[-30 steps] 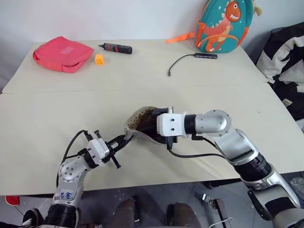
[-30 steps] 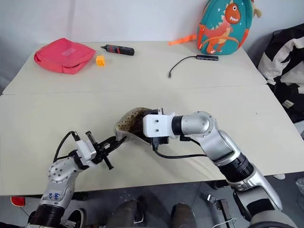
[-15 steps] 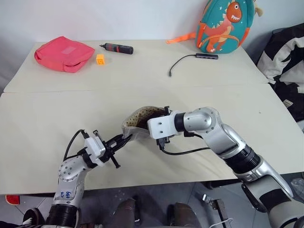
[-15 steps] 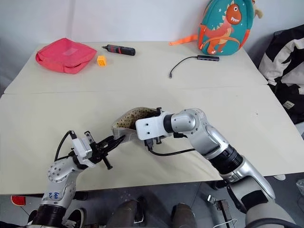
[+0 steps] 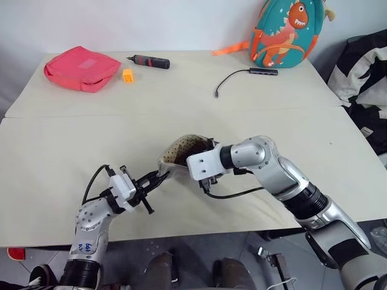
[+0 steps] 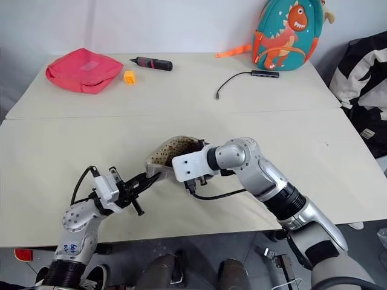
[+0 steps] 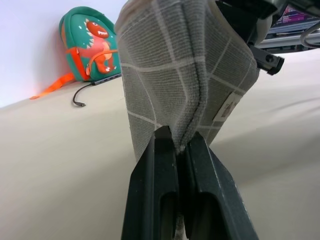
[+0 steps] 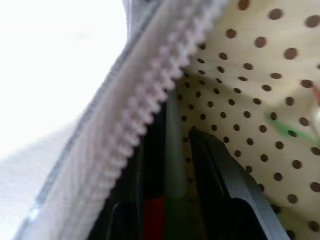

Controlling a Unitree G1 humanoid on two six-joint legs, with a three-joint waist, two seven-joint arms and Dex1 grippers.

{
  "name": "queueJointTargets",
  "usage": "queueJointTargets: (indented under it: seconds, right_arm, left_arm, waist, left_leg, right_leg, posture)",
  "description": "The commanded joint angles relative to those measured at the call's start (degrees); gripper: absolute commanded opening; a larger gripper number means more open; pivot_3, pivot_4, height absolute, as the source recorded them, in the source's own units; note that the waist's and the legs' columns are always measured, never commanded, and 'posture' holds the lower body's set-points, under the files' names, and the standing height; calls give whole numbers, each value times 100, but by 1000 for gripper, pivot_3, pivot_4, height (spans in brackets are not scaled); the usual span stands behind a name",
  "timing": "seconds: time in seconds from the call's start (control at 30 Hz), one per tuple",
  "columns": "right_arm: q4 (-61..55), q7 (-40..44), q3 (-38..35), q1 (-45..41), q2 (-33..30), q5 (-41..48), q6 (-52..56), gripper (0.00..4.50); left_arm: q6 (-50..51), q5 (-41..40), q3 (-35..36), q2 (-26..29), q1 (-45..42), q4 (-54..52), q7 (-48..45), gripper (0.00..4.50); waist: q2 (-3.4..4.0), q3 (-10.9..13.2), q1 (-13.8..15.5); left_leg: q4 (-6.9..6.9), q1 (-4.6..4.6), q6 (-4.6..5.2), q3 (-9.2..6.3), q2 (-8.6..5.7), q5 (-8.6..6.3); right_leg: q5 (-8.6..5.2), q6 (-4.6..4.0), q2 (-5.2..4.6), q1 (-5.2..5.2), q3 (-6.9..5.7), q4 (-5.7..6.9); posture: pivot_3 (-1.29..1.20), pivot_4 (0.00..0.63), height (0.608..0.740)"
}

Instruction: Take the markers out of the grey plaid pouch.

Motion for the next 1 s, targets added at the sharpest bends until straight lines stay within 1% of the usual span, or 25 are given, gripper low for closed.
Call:
queueJointTargets:
  seconds: [0.03,0.27,0.43,0.53,0.57,0.6,0.7,0.87,1.0]
  right_arm:
    - [171,-204,98,-52,63,-364,-144,1443]
    - [480,-448,144,-81,215,-824,-192,1443]
    - [563,-391,172,-14,287,-987,-104,1443]
    - [530,-368,60,7,353,-907,1,884]
    - [526,-375,56,-4,346,-927,-15,570]
    - [525,-381,61,-14,337,-949,-37,517]
    - [243,-254,-182,-1,388,-628,130,517]
    - [-538,181,-814,50,225,130,725,517]
    - [-1082,595,-1324,66,-216,691,1149,517]
  left_arm:
    - [-95,-14,72,-33,14,-87,2,0]
    - [-72,-25,53,-45,16,-110,-27,0]
    - [-46,-53,56,-60,27,-133,-19,0]
    - [-51,-37,63,-54,45,-141,-15,0]
    - [-53,-34,65,-52,49,-140,-17,0]
    - [-53,-34,66,-52,51,-139,-19,0]
    - [-50,-44,82,-49,66,-143,-13,0]
    - [-61,-56,156,-31,65,-108,2,0]
    - [-62,-118,236,-19,27,3,-32,0]
  waist:
    - [0,0,-2]
    - [0,0,-5]
    - [0,0,-6]
    - [0,0,-7]
    - [0,0,-7]
    - [0,0,-7]
    - [0,0,-7]
    - [0,0,1]
    - [0,0,22]
  left_leg:
    - [0,0,0,0,0,0]
    - [0,0,-1,0,0,1]
    - [0,0,-1,0,0,1]
    - [0,0,-2,0,0,1]
    - [0,0,-2,0,0,1]
    - [0,0,-2,0,0,1]
    - [0,0,-1,0,0,1]
    - [-1,-1,-1,0,0,0]
    - [-1,-1,0,-3,-3,-2]
  right_leg:
    - [0,0,0,0,0,0]
    - [0,0,2,0,0,1]
    - [0,0,3,0,0,1]
    - [0,-1,3,-1,1,2]
    - [0,-1,3,-1,0,2]
    - [0,-1,3,0,0,2]
    - [0,0,3,0,1,1]
    - [0,-1,1,1,0,0]
    - [0,0,-2,1,-1,-3]
  posture:
    - [0,150,740]
    - [0,150,740]
    - [0,150,740]
    - [0,150,740]
    - [0,150,740]
    - [0,150,740]
    - [0,150,740]
    - [0,150,740]
    - [0,150,740]
